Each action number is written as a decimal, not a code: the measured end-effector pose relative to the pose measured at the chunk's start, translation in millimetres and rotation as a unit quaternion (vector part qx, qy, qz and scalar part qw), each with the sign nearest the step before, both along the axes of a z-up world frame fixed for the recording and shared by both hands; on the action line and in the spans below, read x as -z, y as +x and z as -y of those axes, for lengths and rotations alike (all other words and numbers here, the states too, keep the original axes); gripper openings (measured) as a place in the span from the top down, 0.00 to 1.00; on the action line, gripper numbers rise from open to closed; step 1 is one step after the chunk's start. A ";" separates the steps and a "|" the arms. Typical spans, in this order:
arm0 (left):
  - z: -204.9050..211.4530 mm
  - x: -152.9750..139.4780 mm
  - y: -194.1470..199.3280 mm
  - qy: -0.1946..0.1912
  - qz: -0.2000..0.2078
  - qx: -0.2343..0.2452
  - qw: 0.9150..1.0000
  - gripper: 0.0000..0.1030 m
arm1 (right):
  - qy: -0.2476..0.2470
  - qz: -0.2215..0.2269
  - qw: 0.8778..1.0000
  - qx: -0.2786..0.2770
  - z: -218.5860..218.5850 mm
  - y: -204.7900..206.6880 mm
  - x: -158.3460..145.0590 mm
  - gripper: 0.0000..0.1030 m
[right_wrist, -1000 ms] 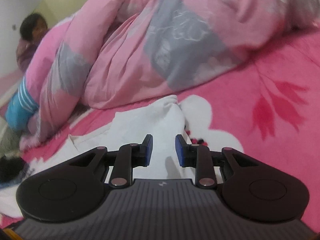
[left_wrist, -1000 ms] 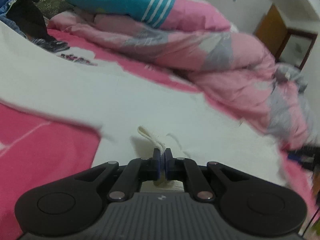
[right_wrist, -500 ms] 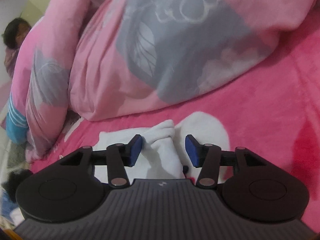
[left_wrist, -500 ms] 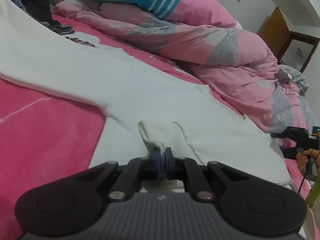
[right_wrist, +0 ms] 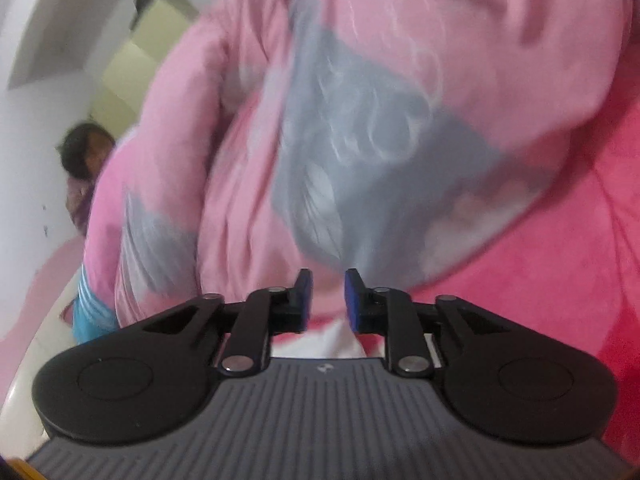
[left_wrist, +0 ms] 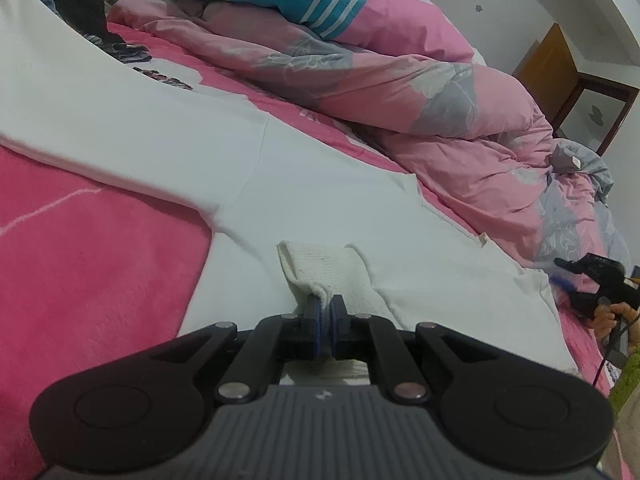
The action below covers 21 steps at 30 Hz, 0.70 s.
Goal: Fold clothes
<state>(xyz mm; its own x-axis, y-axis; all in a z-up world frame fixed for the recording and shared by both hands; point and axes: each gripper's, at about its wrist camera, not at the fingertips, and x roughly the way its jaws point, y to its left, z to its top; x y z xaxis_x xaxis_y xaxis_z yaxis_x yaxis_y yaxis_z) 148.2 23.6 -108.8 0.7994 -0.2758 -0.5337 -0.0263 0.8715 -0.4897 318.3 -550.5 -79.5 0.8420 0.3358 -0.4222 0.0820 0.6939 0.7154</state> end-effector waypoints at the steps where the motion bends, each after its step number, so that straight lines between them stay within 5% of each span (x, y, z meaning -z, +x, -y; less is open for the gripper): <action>1: -0.2 0.2 0.0 -0.001 0.000 0.000 1.000 0.93 | -0.007 -0.018 1.000 -0.010 -3.9 4.6 2.0 0.57; 6: 0.4 0.2 -0.1 0.000 0.001 -0.001 1.000 0.92 | -0.046 -0.055 0.997 -0.041 -29.0 31.3 6.1 0.56; 8: 0.1 0.4 -0.2 -0.002 0.002 -0.002 1.000 0.92 | -0.087 -0.056 0.993 -0.055 -43.2 40.9 4.5 0.96; 11: -0.4 0.7 -0.3 -0.004 0.002 -0.002 1.000 0.92 | -0.136 0.003 0.989 -0.056 -57.0 38.4 -4.4 0.95; 13: -0.5 0.8 -0.4 -0.005 0.003 -0.002 1.000 0.92 | -0.148 -0.003 0.989 -0.020 -54.7 38.5 2.3 0.92; 18: -1.1 1.0 -0.4 -0.007 0.003 -0.002 1.000 0.93 | -0.054 0.027 0.997 0.049 -27.1 18.9 5.2 0.75; 21: -1.7 1.2 -0.4 -0.010 0.003 -0.003 1.000 0.92 | -0.081 0.056 0.995 0.016 -33.6 -5.5 -14.4 0.75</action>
<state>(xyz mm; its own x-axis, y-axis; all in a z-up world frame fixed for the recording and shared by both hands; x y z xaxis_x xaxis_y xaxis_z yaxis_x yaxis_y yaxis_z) 147.8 25.3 -110.0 0.8047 -0.2817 -0.5226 -0.0283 0.8611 -0.5077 312.8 -516.9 -65.0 0.8957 0.2442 -0.3716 0.0314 0.7989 0.6007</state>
